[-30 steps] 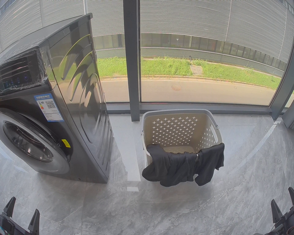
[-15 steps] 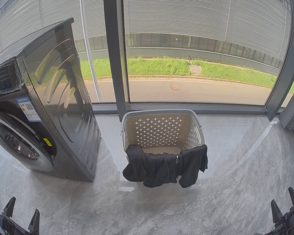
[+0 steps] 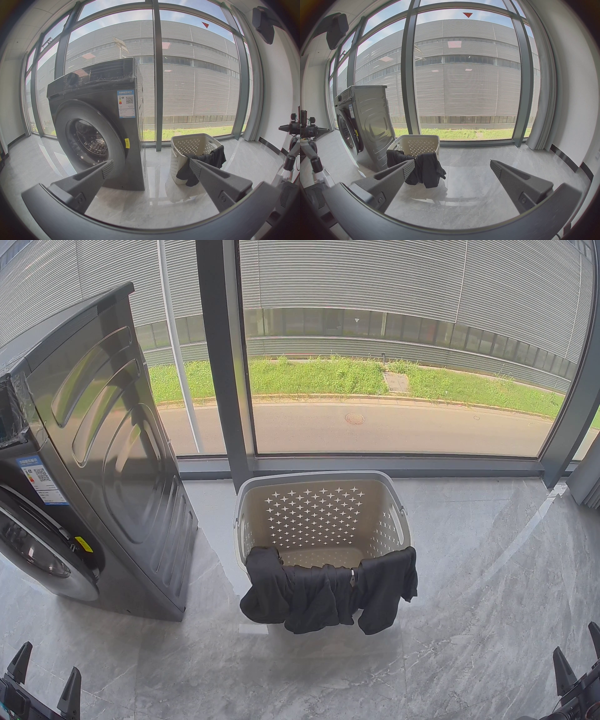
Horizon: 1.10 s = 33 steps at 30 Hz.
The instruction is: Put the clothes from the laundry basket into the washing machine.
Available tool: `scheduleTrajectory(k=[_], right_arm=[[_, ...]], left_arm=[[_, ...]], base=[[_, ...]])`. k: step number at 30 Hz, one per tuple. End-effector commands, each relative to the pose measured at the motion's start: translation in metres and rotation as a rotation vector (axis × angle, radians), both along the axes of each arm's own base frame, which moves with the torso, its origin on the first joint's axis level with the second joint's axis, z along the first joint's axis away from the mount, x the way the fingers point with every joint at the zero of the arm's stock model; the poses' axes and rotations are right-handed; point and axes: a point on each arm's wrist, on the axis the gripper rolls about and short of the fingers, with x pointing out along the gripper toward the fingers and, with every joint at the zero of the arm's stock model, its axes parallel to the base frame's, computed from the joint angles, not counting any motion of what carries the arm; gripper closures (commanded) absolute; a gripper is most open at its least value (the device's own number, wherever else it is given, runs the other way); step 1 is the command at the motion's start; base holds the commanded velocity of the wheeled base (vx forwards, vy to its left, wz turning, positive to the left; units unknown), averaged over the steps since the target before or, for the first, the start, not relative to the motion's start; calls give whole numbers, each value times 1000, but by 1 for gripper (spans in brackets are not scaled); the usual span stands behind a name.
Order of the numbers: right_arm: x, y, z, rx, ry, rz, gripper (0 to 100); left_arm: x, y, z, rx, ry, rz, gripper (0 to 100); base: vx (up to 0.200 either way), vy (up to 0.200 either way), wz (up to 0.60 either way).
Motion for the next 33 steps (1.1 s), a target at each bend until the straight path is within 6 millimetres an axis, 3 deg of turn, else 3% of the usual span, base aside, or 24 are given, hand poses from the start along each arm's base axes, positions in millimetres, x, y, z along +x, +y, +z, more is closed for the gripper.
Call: scheduleTrajectory(k=[1, 20, 29, 33], right_arm=[[0, 0, -5, 0, 1, 1, 0], [0, 0, -5, 0, 1, -1, 0], [0, 0, -5, 0, 1, -1, 0], [0, 0, -5, 0, 1, 1, 0]], left_arm=[[0, 0, -4, 0, -2, 0, 0], [0, 0, -4, -1, -2, 2, 0], [0, 0, -4, 0, -2, 2, 0], [0, 0, -4, 0, -2, 2, 0]], base=[[200, 0, 0], [11, 0, 0], [200, 0, 0], [0, 0, 0]])
